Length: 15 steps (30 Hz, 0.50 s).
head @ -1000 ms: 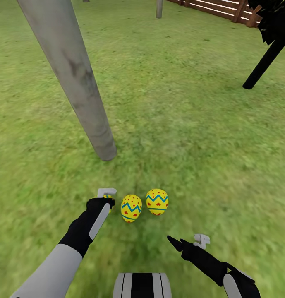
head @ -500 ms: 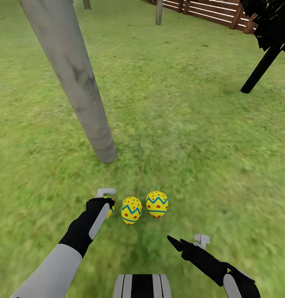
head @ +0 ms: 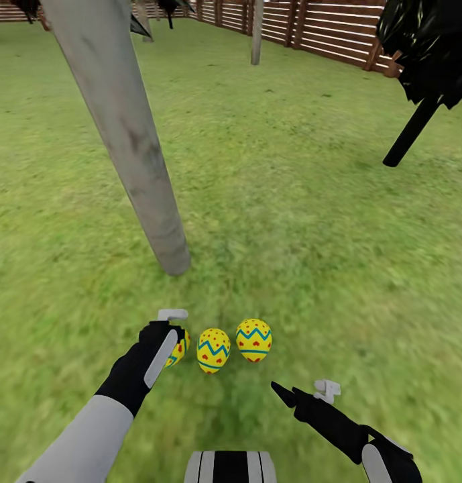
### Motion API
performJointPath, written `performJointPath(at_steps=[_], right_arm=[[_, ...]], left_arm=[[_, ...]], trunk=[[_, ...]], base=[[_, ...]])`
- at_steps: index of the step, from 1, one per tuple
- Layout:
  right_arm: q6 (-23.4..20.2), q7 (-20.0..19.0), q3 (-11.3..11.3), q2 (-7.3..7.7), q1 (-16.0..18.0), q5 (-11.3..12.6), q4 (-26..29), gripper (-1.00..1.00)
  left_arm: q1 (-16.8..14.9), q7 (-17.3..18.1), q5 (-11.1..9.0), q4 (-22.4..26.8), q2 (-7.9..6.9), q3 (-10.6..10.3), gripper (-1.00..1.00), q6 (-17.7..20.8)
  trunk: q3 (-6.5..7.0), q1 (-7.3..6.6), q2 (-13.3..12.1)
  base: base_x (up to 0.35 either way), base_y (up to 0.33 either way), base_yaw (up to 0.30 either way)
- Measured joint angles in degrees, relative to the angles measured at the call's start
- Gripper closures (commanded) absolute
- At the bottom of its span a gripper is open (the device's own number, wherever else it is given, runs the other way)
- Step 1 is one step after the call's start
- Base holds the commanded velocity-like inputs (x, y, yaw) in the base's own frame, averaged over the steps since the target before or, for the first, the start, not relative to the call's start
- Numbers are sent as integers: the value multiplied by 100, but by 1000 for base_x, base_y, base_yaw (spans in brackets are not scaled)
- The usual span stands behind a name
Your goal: Take the three Easter eggs out of the wicker basket on the lawn in the garden, then place them on the lawn next to a single tree (choose any tree) so that all three eggs are next to the same tree and none are left in the basket.
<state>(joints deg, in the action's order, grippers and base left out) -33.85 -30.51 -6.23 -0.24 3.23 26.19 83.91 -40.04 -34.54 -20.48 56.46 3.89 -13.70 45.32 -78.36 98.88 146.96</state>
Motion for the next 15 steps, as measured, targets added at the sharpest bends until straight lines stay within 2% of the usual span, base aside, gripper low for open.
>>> performJointPath(at_steps=[6,15], right_arm=[[0,0,0,0,0,-3,0,-100],[0,0,0,0,0,-6,0,-100]], left_arm=[[-1,5,-15,3,0,1,-100,27],[1,-3,-17,1,-6,-6,-100,22]], trunk=[[133,-14,-8],[332,-36,-20]], base=[[-154,0,0],[-220,0,0]])
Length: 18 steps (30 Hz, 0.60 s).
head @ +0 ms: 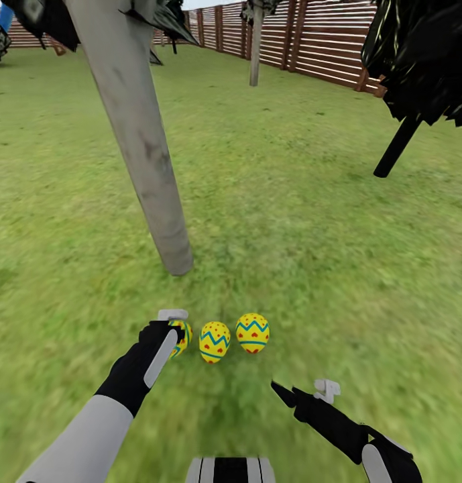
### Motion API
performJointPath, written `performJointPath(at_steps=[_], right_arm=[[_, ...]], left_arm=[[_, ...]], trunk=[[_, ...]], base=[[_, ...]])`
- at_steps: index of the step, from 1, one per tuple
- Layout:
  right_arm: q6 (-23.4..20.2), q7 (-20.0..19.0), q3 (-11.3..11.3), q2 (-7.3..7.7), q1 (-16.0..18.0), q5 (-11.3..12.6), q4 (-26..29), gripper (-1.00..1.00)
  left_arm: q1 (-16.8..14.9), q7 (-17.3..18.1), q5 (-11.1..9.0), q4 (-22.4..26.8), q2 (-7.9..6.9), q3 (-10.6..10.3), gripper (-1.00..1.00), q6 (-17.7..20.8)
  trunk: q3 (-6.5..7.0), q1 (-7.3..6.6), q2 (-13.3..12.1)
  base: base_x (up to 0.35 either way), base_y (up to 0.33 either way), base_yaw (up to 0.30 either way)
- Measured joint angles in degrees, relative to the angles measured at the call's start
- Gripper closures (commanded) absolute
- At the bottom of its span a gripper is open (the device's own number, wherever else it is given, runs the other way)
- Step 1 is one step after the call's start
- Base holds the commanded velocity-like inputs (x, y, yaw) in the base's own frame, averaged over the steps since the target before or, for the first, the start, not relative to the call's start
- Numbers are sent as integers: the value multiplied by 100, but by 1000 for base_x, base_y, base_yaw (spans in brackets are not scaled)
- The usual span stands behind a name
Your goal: Take the three Easter eggs out of the wicker basket on the lawn in the garden, then place them on the lawn next to a single tree (choose any tree) so that all three eggs are next to the same tree and none are left in the basket.
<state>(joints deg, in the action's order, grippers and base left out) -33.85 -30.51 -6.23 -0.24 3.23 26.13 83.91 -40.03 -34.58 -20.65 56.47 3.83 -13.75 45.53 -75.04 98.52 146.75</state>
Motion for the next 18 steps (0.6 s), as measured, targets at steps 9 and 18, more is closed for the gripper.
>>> performJointPath(at_steps=[9,18], right_arm=[[0,0,0,0,0,6,0,-100],[0,0,0,0,0,5,0,-100]], left_arm=[[0,6,-2,0,-2,-2,-100,-1],[0,10,-2,0,1,2,-100,3]], trunk=[[200,-24,-12],[399,-46,-24]], base=[[-192,0,0],[-234,0,0]])
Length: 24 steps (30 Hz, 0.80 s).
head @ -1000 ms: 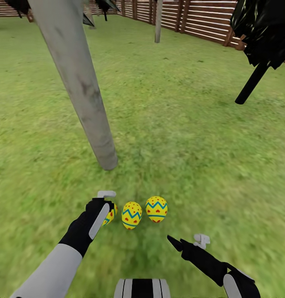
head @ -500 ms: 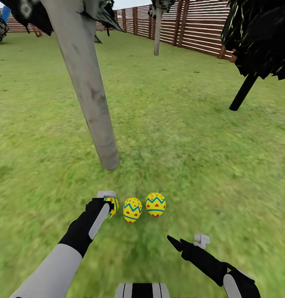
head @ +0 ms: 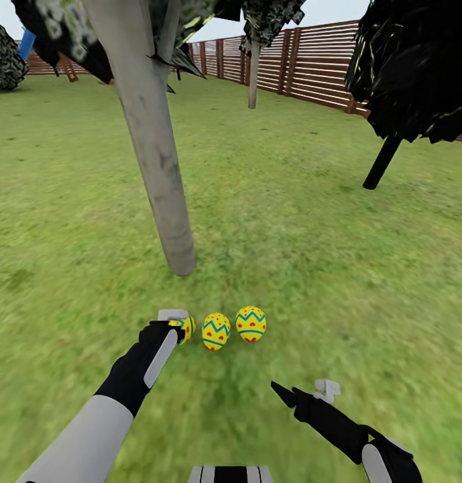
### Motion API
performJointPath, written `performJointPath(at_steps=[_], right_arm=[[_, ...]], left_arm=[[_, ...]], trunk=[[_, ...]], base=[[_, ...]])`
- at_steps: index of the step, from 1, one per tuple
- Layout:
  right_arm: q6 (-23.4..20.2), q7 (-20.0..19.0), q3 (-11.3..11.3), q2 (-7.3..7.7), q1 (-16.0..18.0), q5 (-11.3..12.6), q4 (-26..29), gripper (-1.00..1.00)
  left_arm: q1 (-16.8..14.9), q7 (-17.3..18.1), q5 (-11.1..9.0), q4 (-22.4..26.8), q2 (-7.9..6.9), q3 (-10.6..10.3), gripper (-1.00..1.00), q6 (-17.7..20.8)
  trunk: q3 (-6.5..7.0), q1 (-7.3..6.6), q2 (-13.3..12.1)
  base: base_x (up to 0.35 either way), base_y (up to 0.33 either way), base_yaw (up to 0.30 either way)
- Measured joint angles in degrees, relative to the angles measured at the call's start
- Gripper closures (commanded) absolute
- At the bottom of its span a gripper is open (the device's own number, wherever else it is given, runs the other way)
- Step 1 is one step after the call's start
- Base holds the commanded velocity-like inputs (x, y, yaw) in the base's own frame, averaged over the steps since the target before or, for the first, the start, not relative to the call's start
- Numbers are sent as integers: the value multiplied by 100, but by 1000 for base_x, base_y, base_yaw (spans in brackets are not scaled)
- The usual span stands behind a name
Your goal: Take the three Easter eggs out of the wicker basket on the lawn in the garden, then place them on the lawn next to a single tree (choose any tree) so that all three eggs are next to the same tree and none are left in the basket.
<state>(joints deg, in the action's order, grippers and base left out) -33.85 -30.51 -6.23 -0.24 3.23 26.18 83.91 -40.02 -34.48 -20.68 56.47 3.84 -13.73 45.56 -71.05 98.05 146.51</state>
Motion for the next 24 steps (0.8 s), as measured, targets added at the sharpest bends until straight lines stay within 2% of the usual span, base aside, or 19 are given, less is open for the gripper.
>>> performJointPath(at_steps=[13,24], right_arm=[[2,1,1,-7,0,4,0,-100],[2,32,24,-23,0,1,-1,-100]], left_arm=[[-2,14,2,-3,-1,4,-100,4],[0,22,1,-7,-2,6,-100,5]], trunk=[[288,-34,-17],[532,-64,-32]], base=[[-211,20,0],[-32,6,31]])
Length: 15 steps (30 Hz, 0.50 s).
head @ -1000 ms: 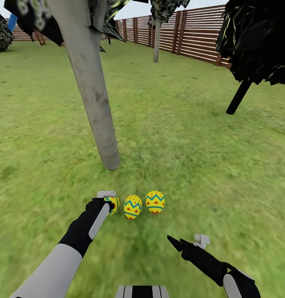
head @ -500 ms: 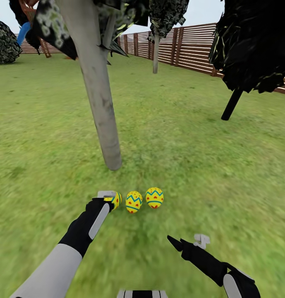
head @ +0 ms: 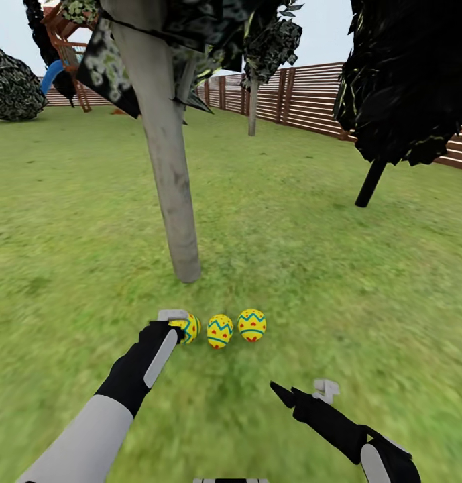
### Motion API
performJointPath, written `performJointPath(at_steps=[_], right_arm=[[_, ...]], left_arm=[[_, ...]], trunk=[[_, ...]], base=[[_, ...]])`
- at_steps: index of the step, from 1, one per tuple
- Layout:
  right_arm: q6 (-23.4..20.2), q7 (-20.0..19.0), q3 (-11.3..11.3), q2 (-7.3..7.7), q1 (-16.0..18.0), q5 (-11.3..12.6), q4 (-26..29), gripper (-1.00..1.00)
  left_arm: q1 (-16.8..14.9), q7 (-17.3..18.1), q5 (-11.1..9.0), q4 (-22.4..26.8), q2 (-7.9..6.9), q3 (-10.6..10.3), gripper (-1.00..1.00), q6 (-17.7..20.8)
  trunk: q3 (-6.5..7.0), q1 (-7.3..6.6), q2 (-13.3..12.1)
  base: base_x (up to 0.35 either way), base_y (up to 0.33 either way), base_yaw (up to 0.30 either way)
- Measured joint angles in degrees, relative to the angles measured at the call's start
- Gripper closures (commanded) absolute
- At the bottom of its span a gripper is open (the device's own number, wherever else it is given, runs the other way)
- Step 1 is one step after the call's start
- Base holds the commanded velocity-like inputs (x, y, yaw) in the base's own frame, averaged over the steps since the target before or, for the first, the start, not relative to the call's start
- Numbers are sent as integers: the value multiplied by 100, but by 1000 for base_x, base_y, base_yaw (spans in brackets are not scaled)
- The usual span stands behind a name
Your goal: Take the three Easter eggs out of the wicker basket on the lawn in the garden, then place them on the lawn next to a single tree (choose any tree) so that all three eggs are next to the same tree and none are left in the basket.
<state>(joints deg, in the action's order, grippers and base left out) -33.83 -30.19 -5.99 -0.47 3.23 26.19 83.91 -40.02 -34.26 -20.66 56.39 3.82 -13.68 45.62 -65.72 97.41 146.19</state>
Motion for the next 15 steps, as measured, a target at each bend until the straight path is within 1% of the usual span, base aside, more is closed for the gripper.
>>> performJointPath(at_steps=[5,15], right_arm=[[0,12,6,-1,0,-6,-1,-100],[0,24,8,-1,1,-17,-8,-100]], left_arm=[[1,2,5,0,3,1,-100,1],[0,3,15,-27,6,-7,-100,2]], trunk=[[111,-13,-7],[333,-39,-20]], base=[[-3,0,182],[0,0,228]])
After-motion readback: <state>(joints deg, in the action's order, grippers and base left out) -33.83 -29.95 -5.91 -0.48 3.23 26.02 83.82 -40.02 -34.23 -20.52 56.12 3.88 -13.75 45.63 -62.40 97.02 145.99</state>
